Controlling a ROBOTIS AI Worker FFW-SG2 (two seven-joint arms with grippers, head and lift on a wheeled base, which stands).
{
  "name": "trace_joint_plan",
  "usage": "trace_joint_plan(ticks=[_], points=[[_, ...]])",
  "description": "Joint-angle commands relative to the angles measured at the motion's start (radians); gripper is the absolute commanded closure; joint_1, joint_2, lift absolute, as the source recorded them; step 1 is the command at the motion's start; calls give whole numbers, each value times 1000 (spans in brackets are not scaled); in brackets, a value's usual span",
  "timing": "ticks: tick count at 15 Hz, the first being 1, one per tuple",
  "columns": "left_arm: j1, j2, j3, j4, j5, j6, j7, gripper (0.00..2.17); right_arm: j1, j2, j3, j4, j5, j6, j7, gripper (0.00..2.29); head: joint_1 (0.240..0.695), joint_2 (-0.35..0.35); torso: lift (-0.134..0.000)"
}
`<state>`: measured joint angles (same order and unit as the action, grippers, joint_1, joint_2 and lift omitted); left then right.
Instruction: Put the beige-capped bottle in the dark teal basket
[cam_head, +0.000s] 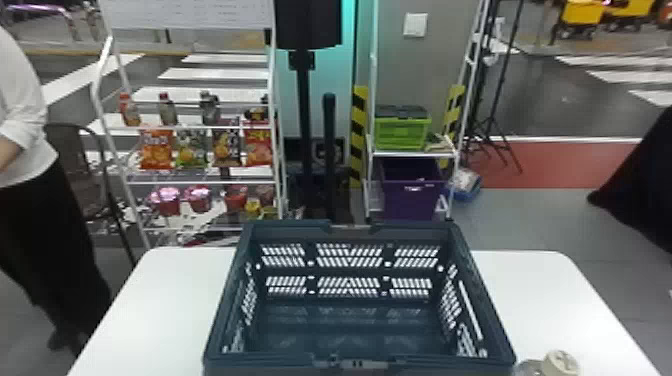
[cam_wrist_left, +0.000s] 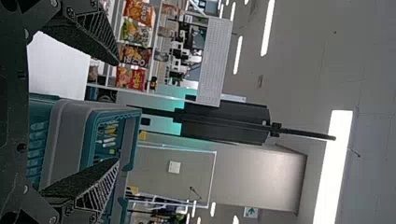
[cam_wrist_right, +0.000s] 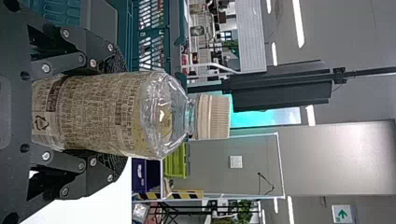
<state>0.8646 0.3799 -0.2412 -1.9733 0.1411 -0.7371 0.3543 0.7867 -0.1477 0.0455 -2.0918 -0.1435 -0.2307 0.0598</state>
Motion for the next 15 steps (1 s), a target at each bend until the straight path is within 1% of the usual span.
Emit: trace_joint_plan(ticks=[1, 8, 11, 13, 15], points=[[-1, -1, 0, 2, 0, 0, 0, 157, -1, 0, -1, 4, -1, 0, 0, 2280, 499, 0, 0], [-4, -1, 0, 2, 0, 0, 0, 157, -4, 2, -1, 6, -4, -3, 0, 2280, 499, 0, 0], [-3, -3, 0, 2, 0, 0, 0, 157, -4, 2, -1, -20, 1, -6, 0, 2280, 499, 0, 0], [-3, -1, 0, 2, 2, 0, 0, 157, -15, 0, -1, -66, 4, 37, 0, 2280, 499, 0, 0], [-1, -3, 0, 1, 0, 0, 0, 157, -47, 0, -1, -122, 9, 126, 0, 2280, 499, 0, 0]])
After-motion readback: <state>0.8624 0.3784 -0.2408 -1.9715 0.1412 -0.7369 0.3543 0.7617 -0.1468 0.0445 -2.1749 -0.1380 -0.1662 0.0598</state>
